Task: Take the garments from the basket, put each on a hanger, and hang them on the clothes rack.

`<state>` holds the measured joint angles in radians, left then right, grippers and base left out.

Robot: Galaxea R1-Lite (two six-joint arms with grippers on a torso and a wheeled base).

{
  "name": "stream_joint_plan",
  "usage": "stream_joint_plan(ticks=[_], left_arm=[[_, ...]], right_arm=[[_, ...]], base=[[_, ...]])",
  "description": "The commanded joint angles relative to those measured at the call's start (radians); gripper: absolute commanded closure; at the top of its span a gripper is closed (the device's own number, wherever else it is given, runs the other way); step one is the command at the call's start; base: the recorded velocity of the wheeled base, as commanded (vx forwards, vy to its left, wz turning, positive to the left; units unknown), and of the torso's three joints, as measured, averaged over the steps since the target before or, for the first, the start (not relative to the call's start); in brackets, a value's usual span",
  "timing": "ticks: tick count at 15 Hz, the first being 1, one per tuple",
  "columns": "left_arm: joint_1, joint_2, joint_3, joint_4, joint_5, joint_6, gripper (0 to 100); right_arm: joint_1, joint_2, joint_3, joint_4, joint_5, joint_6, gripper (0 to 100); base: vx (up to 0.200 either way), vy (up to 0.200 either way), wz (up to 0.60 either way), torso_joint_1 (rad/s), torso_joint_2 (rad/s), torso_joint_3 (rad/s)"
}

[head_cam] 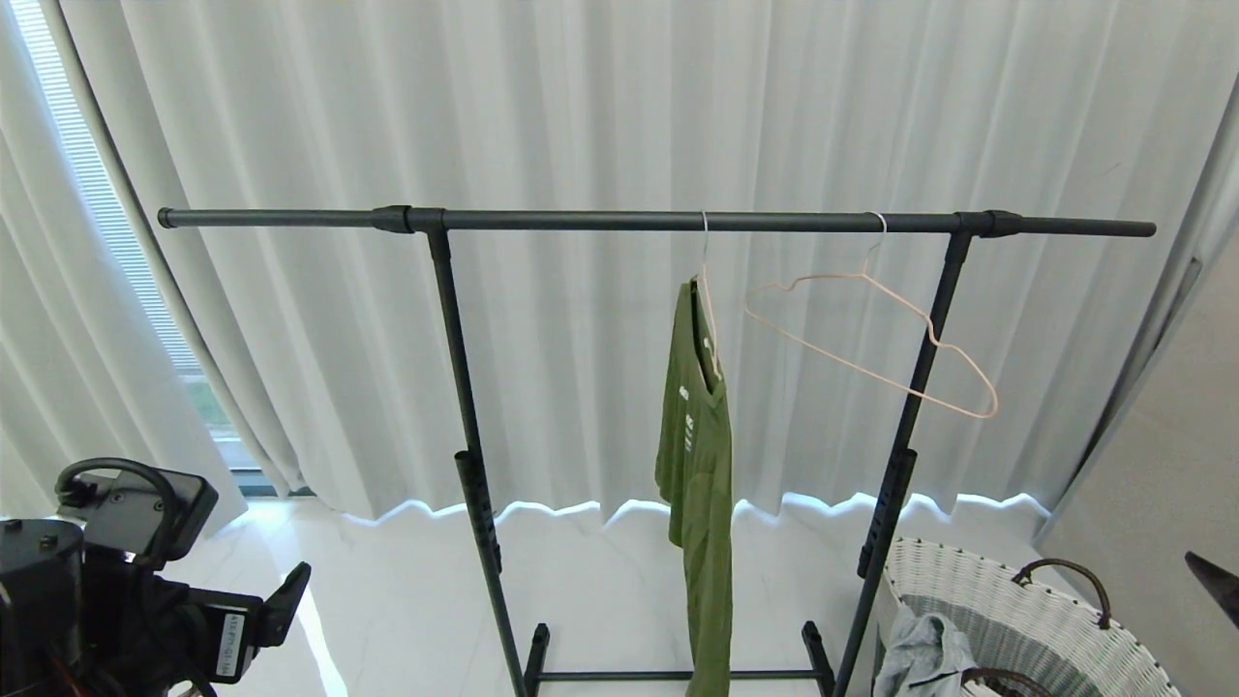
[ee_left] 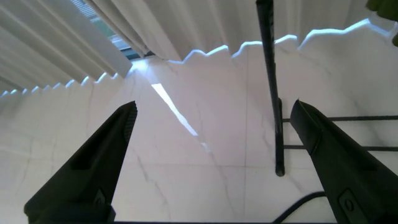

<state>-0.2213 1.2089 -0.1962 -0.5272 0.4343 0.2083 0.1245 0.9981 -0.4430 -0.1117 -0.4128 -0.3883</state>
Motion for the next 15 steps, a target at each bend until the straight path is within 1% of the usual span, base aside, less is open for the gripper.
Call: stream_joint_plan(ticks=[1, 3, 5, 12, 15], left_arm=[[0.008, -0.006, -0.002, 0.000, 0.000, 0.000, 0], [0.007, -0.019, 0.003, 0.000, 0.000, 0.002, 0], [0.007, -0.026, 0.007, 0.000, 0.000, 0.002, 0], [0.005, -0.026, 0.003, 0.000, -0.002, 0.002, 0], [0.003, -0.026, 0.004, -0.028, -0.002, 0.003, 0]], right_arm=[[-0.005, -0.003, 0.006, 0.000, 0.000, -0.004, 0], [-0.005, -0.007, 0.006, 0.000, 0.000, -0.012, 0], [-0.005, -0.006, 0.006, 0.000, 0.000, -0.014, 0], [-0.005, -0.003, 0.010, 0.001, -0.001, -0.015, 0], [-0.006, 0.004, 0.024, 0.004, -0.001, -0.014, 0]], base=[[0.000, 0.000, 0.00, 0.000, 0.00, 0.000], [0.000, 0.000, 0.00, 0.000, 0.00, 0.000], [0.000, 0.000, 0.00, -0.112, 0.29, 0.168], [0.000, 0.000, 0.00, -0.182, 0.47, 0.287], [0.000, 0.000, 0.00, -0.165, 0.48, 0.312]])
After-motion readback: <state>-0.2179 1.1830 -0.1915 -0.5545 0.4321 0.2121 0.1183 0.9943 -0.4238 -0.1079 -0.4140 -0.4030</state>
